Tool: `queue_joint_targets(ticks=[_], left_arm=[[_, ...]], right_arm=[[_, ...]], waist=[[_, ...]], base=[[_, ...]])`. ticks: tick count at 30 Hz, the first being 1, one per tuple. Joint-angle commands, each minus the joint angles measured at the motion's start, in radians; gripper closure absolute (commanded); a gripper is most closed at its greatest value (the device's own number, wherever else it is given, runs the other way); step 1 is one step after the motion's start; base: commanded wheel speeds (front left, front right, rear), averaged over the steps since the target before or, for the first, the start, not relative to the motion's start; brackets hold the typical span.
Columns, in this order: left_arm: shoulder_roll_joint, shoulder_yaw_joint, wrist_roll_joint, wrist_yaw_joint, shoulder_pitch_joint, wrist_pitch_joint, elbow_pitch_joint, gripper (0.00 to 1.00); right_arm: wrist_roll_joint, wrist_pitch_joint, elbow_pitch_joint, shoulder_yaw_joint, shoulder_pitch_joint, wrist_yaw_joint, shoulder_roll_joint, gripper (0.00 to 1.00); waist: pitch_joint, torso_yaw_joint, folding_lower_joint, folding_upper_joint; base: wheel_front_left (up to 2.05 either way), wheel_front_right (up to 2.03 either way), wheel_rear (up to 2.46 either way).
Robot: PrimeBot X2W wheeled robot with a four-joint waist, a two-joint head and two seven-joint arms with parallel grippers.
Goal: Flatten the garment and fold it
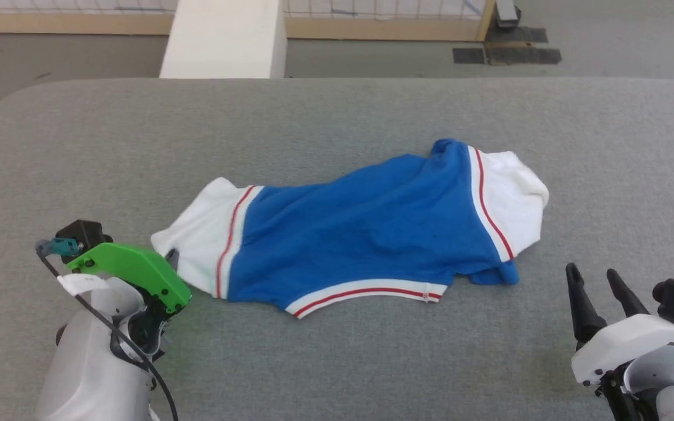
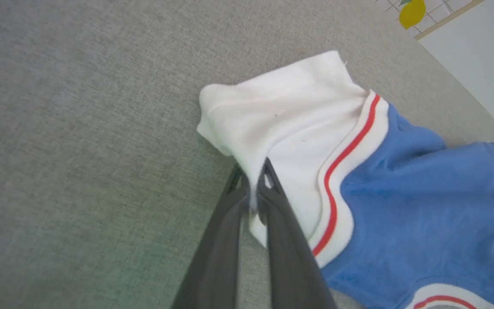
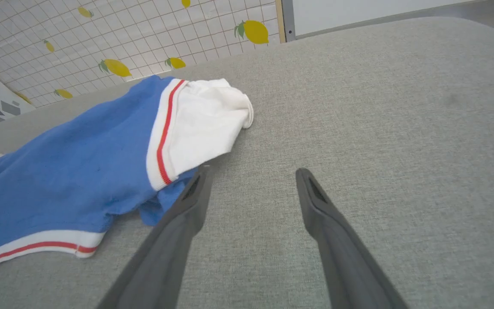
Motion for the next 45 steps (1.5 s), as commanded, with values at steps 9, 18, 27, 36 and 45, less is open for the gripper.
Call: queue_joint_targets(ticks=[9,18,27,36,45], left_arm=[[0.048,-0.013,0.141,-0.073,0.136,-0.391,-0.204,0.00],[0.005,-0.036,0.196,-0.076,0.240,-0.585,-0.258,0.00],[-0.003,-0.060,0.199,-0.090,0.211,-0.592,-0.247,0.00],[-0.005,-0.105,0.158,-0.049,0.177,-0.328,-0.275,0.00],[0.055,-0.135,0.181,0.075,0.074,0.028,-0.247,0.00]], right_arm=[[-0.019,0.156,-0.002,-0.029,-0.089,-0.002,0.000,0.00],[-0.221,0.474,0.148,-0.054,-0.354,-0.002,0.000,0.00],[-0.303,0.547,0.332,-0.016,-0.457,-0.002,0.000,0.10],[-0.251,0.456,0.330,0.006,-0.466,-0.002,0.000,1.00],[-0.193,0.467,0.253,0.098,-0.449,-0.002,0.000,1.00]], waist=[[-0.014,0.010,0.0000,0.0000],[0.064,0.048,0.0000,0.0000],[0.112,0.068,0.0000,0.0000],[0.083,0.045,0.0000,0.0000],[0.102,0.010,0.0000,0.0000]], base=[[0.00,0.00,0.00],[0.00,0.00,0.00],[0.00,0.00,0.00],[0.00,0.00,0.00],[0.00,0.00,0.00]])
